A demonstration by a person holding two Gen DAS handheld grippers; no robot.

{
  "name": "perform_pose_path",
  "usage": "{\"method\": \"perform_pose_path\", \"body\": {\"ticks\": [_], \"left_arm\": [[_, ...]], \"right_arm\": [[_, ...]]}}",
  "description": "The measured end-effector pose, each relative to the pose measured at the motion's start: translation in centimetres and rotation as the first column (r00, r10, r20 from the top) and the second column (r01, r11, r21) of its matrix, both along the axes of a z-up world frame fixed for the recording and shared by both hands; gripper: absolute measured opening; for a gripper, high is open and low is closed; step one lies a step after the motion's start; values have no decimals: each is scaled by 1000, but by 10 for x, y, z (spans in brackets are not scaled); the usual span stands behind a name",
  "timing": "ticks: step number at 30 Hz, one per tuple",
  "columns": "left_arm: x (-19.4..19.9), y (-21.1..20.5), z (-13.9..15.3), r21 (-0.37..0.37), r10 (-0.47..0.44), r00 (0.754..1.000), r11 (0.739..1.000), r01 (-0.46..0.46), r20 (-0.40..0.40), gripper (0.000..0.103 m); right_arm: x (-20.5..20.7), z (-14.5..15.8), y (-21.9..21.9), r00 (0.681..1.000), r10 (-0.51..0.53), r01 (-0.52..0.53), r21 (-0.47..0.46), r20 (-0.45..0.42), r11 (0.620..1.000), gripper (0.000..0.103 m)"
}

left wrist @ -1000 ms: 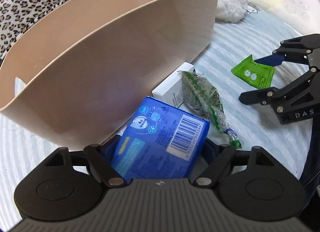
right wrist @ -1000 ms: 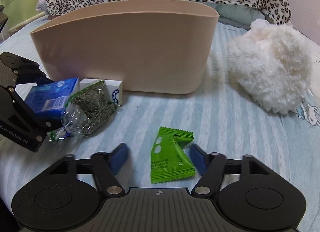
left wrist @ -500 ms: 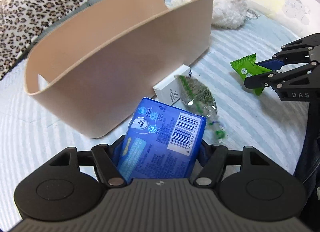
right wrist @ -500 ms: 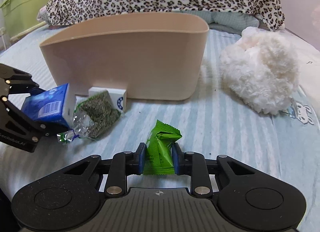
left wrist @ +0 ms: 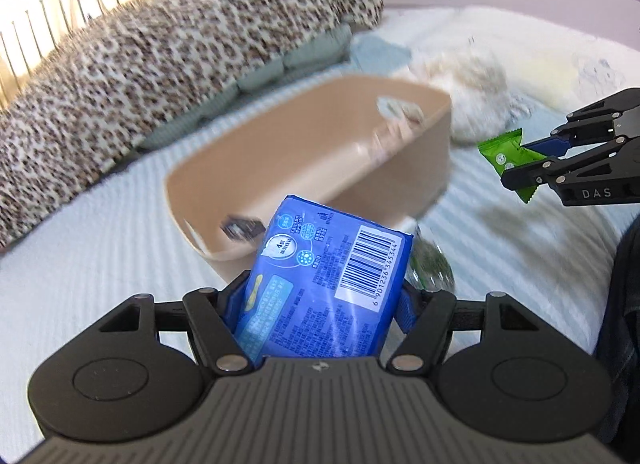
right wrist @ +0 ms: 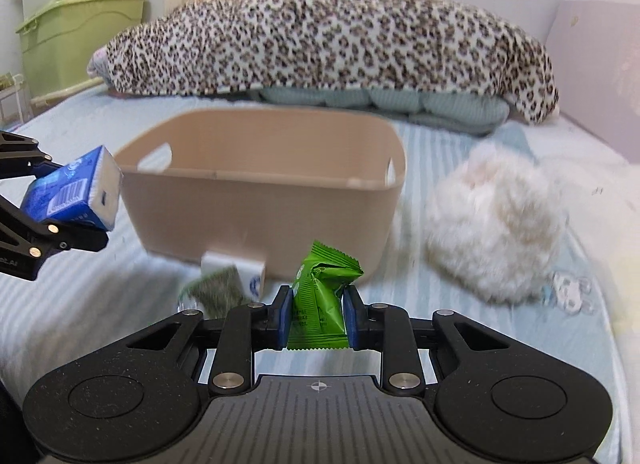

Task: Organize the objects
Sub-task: 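Carry the tissue pack and candy packet into the basket and release them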

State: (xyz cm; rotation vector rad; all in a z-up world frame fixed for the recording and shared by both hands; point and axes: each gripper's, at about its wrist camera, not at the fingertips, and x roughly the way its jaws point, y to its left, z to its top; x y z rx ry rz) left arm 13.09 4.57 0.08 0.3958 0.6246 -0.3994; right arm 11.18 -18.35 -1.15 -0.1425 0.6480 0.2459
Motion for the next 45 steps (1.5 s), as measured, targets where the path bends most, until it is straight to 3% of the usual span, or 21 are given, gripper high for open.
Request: {"method": "perform_pose_path", "body": {"ticks": [11, 19, 27, 33, 34, 35, 37, 39, 42, 45], "left_arm": [[38, 10, 52, -97, 89, 987, 992, -76, 136, 70], [82, -8, 49, -91, 148, 976, 987, -135, 159, 70], [129, -28, 12, -11, 223, 972, 975, -223, 79, 70], [152, -29, -17, 33, 268, 963, 963, -267, -16, 71], [153, -29, -20, 43, 269, 963, 963, -268, -26, 72], [153, -30, -22, 53, 266, 963, 963, -265, -30, 73], [148, -30, -23, 63, 263, 965, 963, -262, -19, 73], [144, -29, -18, 55, 270, 963, 962, -269, -10, 79], [136, -27, -8, 43, 274, 962, 961, -274, 11, 89], [128, -25, 2, 43, 285, 958, 957, -286, 29, 91]], "right_arm": [[38, 46, 13, 993, 4, -5, 11, 114, 1000, 24], [83, 49, 40, 989, 19, -15, -29, 148, 999, 24], [125, 23, 59, 996, 16, -10, -68, 90, 998, 21], [146, -3, 70, 1000, 22, -22, -124, -5, 992, 22], [147, -6, 71, 1000, 21, -23, -132, -16, 991, 24], [146, -8, 71, 1000, 17, -19, -141, -15, 990, 34], [144, -9, 71, 1000, 18, -20, -151, -17, 988, 40], [140, -8, 69, 1000, 8, -10, -159, -13, 987, 59], [132, -1, 61, 1000, -5, 4, -144, -3, 990, 62], [122, 8, 52, 1000, -26, 27, -118, 7, 993, 69]]}}
